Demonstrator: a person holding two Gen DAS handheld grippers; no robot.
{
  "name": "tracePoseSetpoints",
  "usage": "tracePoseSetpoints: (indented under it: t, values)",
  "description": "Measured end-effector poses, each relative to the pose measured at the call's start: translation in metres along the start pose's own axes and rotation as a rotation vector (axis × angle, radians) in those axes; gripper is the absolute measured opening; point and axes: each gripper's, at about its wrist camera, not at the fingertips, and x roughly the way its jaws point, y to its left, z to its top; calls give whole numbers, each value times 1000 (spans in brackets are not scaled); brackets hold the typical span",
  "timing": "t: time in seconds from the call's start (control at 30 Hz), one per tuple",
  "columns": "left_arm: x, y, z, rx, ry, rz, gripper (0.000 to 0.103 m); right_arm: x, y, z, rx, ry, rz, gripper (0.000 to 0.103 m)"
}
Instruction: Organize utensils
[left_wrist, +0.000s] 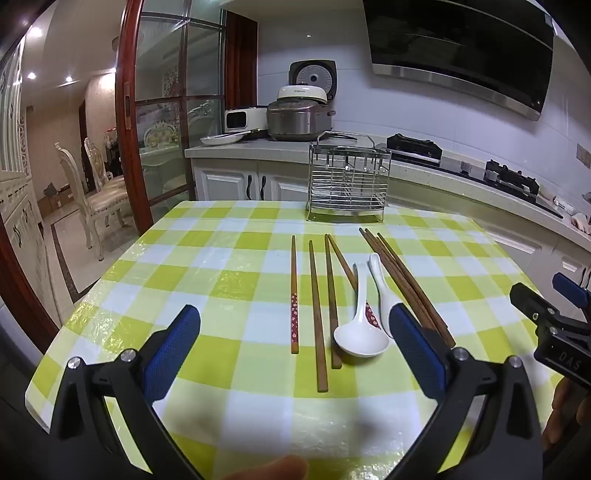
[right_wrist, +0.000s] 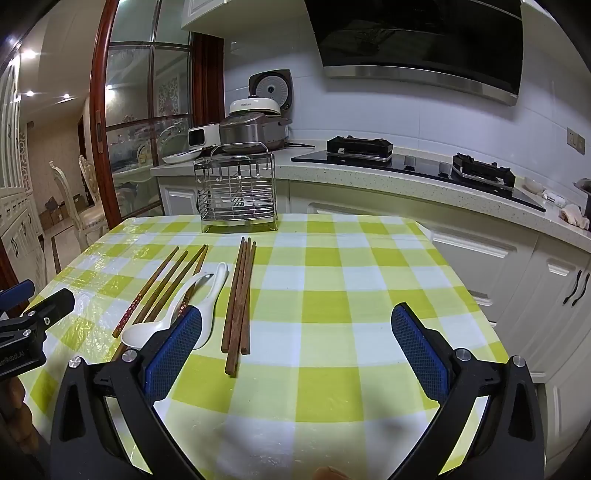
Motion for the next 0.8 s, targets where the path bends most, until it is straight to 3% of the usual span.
tracePoseSetpoints:
  t: [0.8]
  values:
    - [0, 0, 0, -5, 1, -4, 99, 1, -1, -1, 7, 7, 4, 96]
